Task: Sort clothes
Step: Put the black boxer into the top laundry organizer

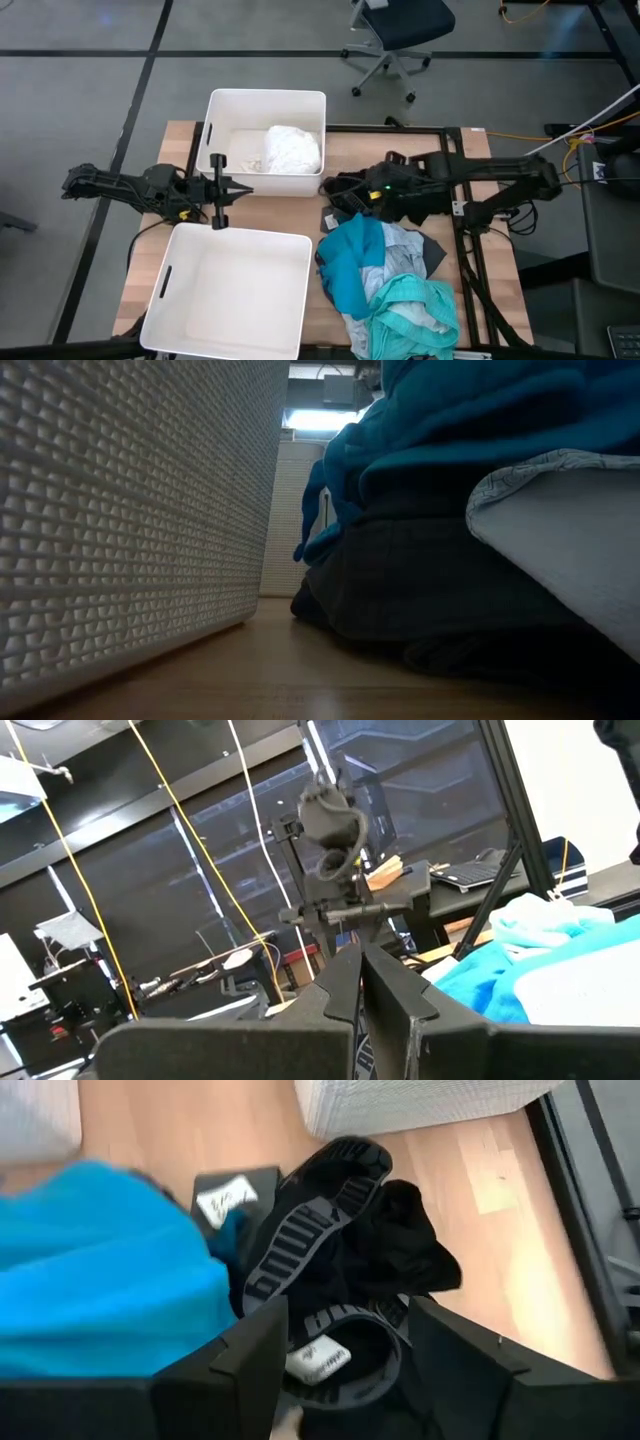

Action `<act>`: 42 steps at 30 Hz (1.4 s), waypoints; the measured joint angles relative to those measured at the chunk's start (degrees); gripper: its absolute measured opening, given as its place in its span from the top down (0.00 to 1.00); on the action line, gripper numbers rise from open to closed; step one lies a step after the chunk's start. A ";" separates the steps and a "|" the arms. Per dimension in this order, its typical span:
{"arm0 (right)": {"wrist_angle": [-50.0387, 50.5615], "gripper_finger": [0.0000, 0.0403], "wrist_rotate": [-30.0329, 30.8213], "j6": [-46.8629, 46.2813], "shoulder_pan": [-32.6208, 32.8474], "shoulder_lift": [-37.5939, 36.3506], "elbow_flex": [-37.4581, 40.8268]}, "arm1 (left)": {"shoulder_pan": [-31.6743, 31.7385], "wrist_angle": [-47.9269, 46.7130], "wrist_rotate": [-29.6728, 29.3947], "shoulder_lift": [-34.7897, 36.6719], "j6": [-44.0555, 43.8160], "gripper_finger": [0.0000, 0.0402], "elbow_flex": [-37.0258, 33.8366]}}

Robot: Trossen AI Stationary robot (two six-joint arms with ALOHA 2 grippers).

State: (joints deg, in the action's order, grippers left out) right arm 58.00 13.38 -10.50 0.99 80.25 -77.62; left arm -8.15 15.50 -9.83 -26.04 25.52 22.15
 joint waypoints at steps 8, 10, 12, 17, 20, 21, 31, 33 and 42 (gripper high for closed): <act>-8.31 0.38 -2.39 -4.68 -2.29 -2.84 8.65 | -0.01 0.21 -0.01 0.00 -0.03 0.99 0.00; -9.89 0.34 -3.90 -4.79 -2.28 -1.45 9.11 | -0.01 0.20 -0.01 0.02 -0.02 0.99 0.00; -11.29 0.30 -6.26 -4.92 -2.14 0.54 9.30 | -0.01 0.18 -0.01 0.00 0.00 0.99 0.00; -16.55 0.28 -6.30 -5.27 -2.15 4.86 9.26 | 0.01 0.16 -0.01 0.00 -0.03 0.99 0.00; -17.66 0.29 -5.47 -4.30 -2.65 7.46 9.28 | -0.01 0.12 0.01 0.01 0.00 0.99 0.00; -18.34 0.30 -5.97 -4.26 -2.71 8.18 9.26 | 0.00 0.12 -0.01 0.02 -0.01 0.99 0.00; -19.44 0.39 -5.20 1.73 -2.88 13.41 9.26 | 0.00 0.09 0.00 0.00 0.00 0.99 0.00; -19.75 0.46 -5.08 1.92 -2.88 13.62 9.26 | 0.01 0.09 0.00 0.02 0.00 0.99 0.00; -20.49 0.95 -2.14 4.89 -2.88 13.10 9.19 | 0.00 0.09 0.01 0.01 0.00 0.99 0.00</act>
State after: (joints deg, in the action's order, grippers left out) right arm 37.52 11.24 -5.61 -1.89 93.34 -68.43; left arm -8.15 15.59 -9.82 -26.03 25.52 22.15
